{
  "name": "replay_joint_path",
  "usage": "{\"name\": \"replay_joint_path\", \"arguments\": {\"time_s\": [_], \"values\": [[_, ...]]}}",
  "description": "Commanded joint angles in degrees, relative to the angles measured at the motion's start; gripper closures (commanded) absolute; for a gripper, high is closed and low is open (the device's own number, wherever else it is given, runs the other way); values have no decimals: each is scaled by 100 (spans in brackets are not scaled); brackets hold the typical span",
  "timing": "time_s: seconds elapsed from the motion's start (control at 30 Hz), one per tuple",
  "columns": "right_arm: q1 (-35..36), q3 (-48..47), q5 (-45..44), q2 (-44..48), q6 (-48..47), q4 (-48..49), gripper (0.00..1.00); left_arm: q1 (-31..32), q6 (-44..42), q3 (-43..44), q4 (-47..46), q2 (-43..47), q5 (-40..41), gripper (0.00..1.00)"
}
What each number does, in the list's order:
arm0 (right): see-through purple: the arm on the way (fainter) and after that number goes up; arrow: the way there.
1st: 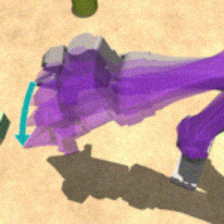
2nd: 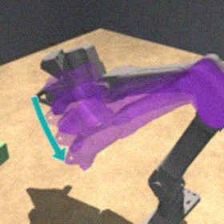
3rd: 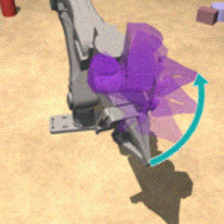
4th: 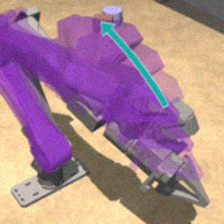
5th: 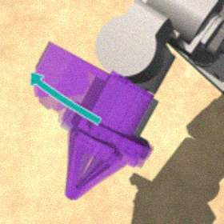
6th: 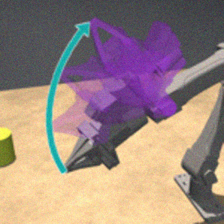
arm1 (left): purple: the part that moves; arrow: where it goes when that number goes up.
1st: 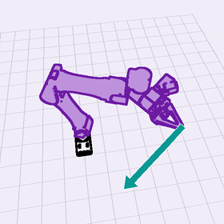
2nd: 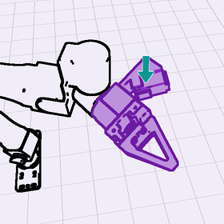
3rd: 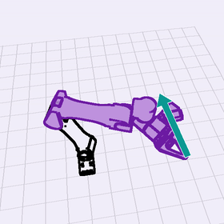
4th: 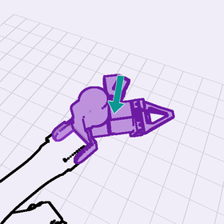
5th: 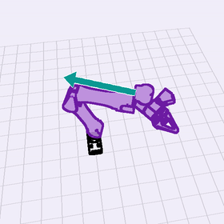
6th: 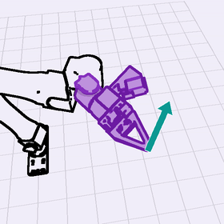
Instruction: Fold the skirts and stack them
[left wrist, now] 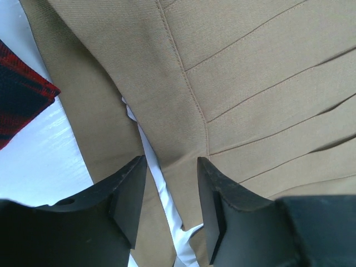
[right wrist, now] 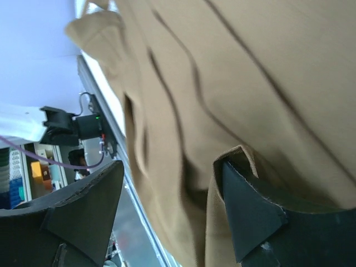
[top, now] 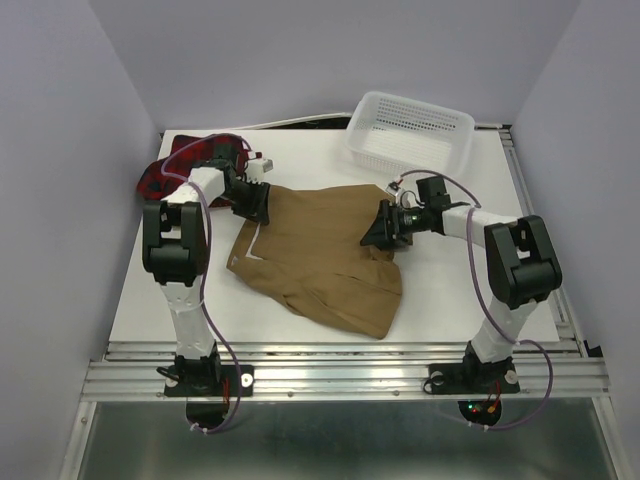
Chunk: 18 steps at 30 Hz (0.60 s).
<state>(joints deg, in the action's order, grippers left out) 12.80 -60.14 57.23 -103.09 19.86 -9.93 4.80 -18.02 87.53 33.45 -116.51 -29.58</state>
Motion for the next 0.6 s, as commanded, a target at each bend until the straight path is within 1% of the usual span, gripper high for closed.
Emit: {"name": "replay_joint_path", "arguments": {"time_s": [0.0,0.2,0.37,0.47,0.57], "values": [[-23,142,-247,-255,-166,237,25,4,88,-87,-58,6,-83,51],[-23,239,-564,-379,-421,220,24,4,97,1,-58,-117,-240,53],[-23,283,-722,-440,-553,124,23,4,150,80,-58,-249,-311,60],[-23,327,-898,-484,-649,106,22,4,167,72,-41,-258,-338,61],[-23,354,-1038,-616,-694,53,21,4,159,28,-41,-215,-364,72]]}}
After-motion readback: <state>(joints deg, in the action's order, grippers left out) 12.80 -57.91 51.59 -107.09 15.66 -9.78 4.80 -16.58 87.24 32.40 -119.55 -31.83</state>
